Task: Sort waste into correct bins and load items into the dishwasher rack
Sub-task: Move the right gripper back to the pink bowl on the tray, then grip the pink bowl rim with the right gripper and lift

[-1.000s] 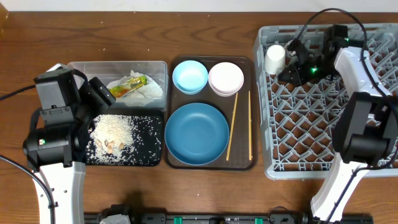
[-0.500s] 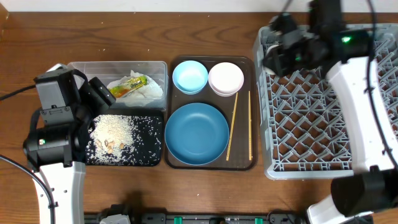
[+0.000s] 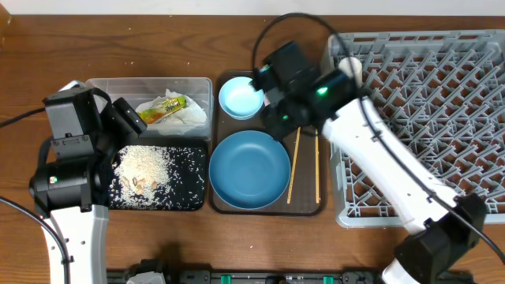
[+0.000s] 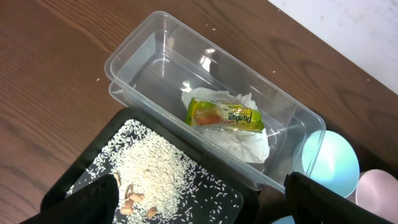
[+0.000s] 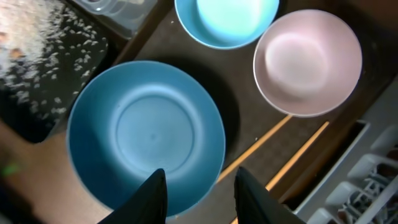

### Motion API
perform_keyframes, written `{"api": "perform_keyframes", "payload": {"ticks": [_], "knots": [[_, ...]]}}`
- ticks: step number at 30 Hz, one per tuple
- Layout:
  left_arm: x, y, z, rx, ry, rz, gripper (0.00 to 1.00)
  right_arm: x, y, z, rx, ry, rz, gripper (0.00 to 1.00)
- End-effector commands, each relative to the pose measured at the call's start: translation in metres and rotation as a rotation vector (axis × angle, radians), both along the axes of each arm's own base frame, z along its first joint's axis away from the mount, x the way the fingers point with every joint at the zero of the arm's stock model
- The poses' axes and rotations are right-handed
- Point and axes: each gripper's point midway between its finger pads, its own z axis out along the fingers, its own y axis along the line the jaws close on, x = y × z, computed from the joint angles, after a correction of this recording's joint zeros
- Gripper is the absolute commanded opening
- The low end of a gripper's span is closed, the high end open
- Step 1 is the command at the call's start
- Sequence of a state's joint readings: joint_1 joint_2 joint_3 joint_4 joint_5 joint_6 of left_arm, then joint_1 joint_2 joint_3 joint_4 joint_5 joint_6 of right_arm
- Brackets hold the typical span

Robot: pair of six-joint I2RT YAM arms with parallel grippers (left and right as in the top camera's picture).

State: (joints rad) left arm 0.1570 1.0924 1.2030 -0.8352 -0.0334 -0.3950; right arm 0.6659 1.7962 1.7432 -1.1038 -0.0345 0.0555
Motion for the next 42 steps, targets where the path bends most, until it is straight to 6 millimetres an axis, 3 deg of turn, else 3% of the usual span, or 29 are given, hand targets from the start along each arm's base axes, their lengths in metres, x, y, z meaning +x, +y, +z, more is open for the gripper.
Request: {"api": "perform_keyframes", "payload": {"ticks": [1, 5, 10, 17, 22, 26, 31, 36, 39, 42], "knots": [[0.0, 0.004, 0.003, 0.013, -0.001, 0.009, 0.88, 0.014, -0.007, -0.019, -0.122, -0.072, -0.072, 0.36], [0.001, 0.004, 0.003, 0.013, -0.002, 0.01, 0.88, 0.029, -0.005, -0.036, -0.16, -0.127, -0.067, 0.42], [0.0, 0.004, 0.003, 0.013, -0.001, 0.01, 0.88, 0.049, -0.002, -0.066, -0.178, -0.155, -0.02, 0.42], [0.0, 0.004, 0.003, 0.013, -0.001, 0.009, 0.88, 0.073, -0.016, -0.112, -0.221, -0.138, -0.016, 0.41], [0.0, 0.004, 0.003, 0.013, -0.001, 0.01, 0.88, 0.084, -0.034, -0.142, -0.248, -0.089, -0.052, 0.34], [0.0, 0.004, 0.003, 0.013, -0.001, 0.01, 0.88, 0.079, -0.03, -0.158, -0.198, -0.019, -0.037, 0.27], [0.0, 0.004, 0.003, 0.013, -0.001, 0.009, 0.88, 0.077, -0.026, -0.16, -0.182, -0.006, -0.027, 0.24], [0.0, 0.004, 0.003, 0.013, -0.001, 0.01, 0.88, 0.077, -0.026, -0.159, -0.181, -0.008, -0.028, 0.04], [0.0, 0.004, 0.003, 0.013, -0.001, 0.009, 0.88, 0.078, -0.025, -0.148, -0.168, -0.021, -0.028, 0.01], [0.001, 0.004, 0.003, 0.013, -0.002, 0.01, 0.88, 0.078, -0.024, -0.12, -0.137, -0.048, -0.047, 0.01]]}}
